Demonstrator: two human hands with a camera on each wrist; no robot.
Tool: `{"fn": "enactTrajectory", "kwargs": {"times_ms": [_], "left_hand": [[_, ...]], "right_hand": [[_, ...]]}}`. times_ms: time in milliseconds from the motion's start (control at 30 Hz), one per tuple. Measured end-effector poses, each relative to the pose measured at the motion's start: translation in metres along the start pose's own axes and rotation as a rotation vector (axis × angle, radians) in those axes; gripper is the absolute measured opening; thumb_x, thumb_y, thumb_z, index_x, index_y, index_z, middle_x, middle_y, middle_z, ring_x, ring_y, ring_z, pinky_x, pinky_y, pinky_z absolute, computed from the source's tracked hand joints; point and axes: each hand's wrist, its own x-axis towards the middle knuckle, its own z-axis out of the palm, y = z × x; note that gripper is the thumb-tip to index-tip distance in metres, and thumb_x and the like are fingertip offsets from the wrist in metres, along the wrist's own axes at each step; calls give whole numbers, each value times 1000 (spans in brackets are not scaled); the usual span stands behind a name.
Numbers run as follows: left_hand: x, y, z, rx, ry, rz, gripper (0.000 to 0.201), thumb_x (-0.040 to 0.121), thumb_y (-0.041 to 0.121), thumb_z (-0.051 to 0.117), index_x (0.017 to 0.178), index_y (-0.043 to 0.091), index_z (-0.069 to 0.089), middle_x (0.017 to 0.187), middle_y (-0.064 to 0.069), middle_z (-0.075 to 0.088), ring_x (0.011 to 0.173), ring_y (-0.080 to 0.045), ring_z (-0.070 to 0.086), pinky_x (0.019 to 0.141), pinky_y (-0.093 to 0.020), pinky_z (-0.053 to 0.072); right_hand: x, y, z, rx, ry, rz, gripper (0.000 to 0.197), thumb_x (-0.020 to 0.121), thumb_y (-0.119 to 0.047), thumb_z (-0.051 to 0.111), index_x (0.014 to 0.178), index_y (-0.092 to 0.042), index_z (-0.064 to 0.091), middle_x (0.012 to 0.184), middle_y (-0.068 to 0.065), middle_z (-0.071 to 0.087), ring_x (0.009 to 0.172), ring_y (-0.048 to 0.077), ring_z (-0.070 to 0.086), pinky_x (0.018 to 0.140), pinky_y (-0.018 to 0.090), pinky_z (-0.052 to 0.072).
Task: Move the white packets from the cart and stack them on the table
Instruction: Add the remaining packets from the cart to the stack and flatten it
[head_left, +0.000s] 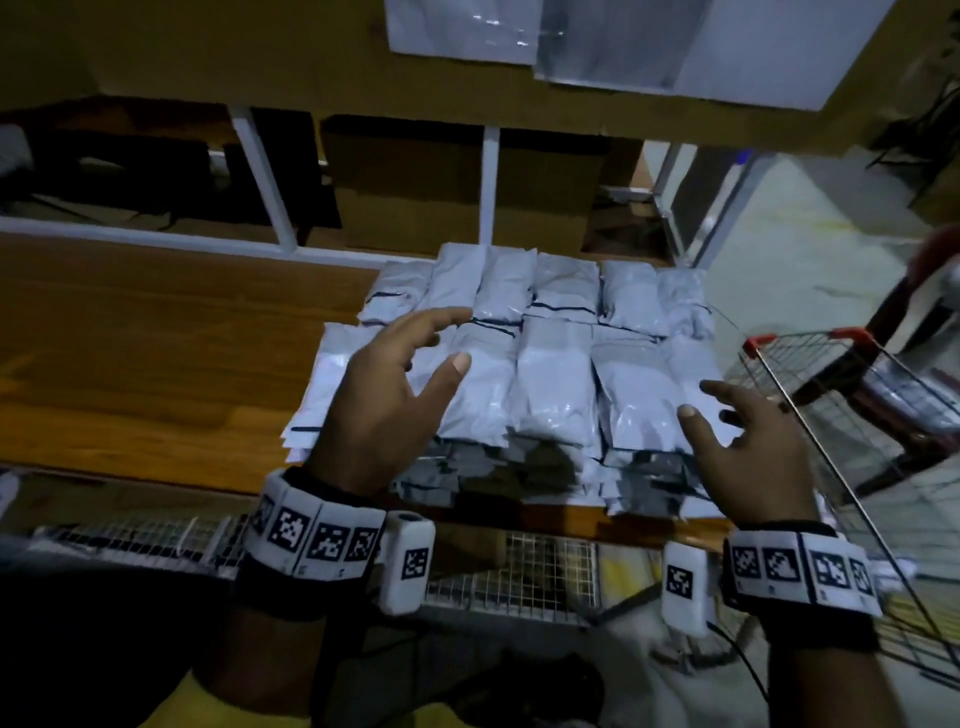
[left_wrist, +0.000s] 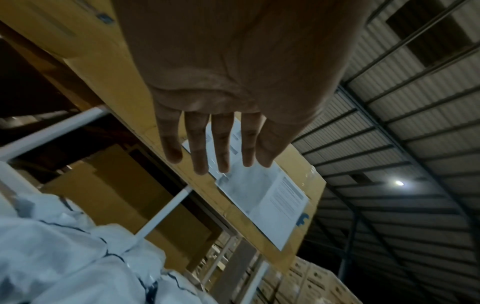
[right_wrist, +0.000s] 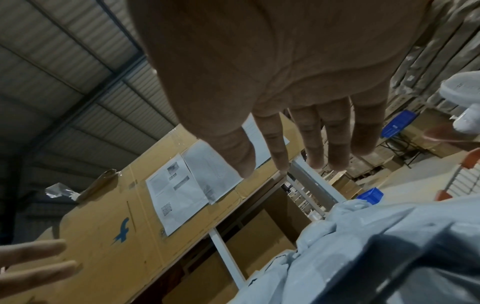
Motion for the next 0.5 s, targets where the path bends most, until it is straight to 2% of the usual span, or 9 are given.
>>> {"fn": "enactTrajectory", "kwargs": {"times_ms": [100, 167, 300, 400, 500], "left_hand": [[4, 15, 29, 21, -73, 82, 37, 100, 28, 60, 136, 36, 57, 137, 21, 55, 124, 2, 51, 98, -10, 39], [7, 26, 47, 26, -109, 132, 38, 99, 26, 61, 136, 34, 57, 137, 19, 56, 123, 2, 51, 95, -4, 35], [14, 64, 108, 14, -217, 244, 39, 98, 22, 62, 136, 30, 58, 137, 16, 56, 123, 2, 50, 97, -5, 35], [16, 97, 162, -7, -289, 304, 40, 98, 21, 63, 136, 30, 58, 136, 17, 56, 119, 2, 52, 94, -4, 35], [14, 133, 221, -48, -327, 367, 38, 96, 17, 64, 134, 25, 60, 133, 13, 59, 116, 0, 54, 91, -2, 33]], "right_hand": [[-15, 11, -15, -5, 50, 11, 43, 93, -43, 63, 133, -24, 60, 132, 5, 57, 120, 25, 56, 96, 49, 49], [-21, 18, -23, 1, 67, 25, 43, 94, -41, 63, 133, -23, 60, 133, 4, 57, 123, 24, 54, 99, 46, 48], [-32, 51, -61, 10, 138, 82, 42, 94, -39, 64, 132, -21, 61, 133, 4, 57, 122, 25, 55, 100, 43, 46], [-37, 83, -96, -23, 169, 142, 39, 95, -36, 64, 131, -22, 61, 130, 1, 57, 123, 23, 53, 99, 28, 34], [-39, 122, -137, -38, 222, 137, 38, 94, -33, 66, 130, -20, 61, 126, 4, 59, 118, 23, 54, 95, 29, 38]]}}
